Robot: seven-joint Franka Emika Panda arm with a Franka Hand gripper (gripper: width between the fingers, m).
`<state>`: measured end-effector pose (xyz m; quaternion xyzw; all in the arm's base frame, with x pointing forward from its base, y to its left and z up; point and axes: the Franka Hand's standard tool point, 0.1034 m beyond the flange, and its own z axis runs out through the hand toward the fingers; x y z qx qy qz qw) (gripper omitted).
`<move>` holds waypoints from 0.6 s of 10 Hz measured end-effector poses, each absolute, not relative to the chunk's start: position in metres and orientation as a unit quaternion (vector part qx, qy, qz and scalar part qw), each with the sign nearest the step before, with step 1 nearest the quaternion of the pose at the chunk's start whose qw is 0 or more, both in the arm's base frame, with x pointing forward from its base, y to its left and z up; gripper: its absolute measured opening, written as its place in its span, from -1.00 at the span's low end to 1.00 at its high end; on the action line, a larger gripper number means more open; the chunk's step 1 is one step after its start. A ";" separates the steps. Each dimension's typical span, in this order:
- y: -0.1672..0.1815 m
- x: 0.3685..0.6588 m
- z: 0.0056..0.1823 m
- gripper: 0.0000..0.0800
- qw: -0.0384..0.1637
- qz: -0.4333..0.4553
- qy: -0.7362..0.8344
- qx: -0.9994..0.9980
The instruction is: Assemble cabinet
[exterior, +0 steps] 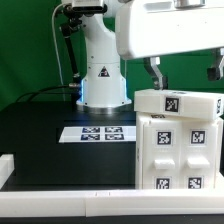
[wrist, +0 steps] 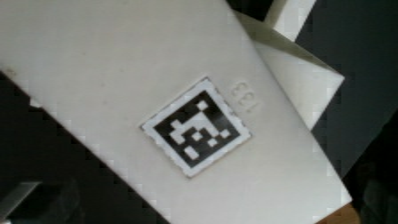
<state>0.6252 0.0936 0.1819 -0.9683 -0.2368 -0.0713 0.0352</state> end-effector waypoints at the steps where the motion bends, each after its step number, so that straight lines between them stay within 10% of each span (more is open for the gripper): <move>1: 0.094 0.624 0.180 0.99 0.028 -0.070 -0.273 -0.959; 6: 0.084 0.622 0.171 0.99 0.008 -0.062 -0.415 -0.908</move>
Offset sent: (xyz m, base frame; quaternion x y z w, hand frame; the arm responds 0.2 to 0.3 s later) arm 0.0007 0.0006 -0.0083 0.0081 -0.0287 -0.2297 0.9728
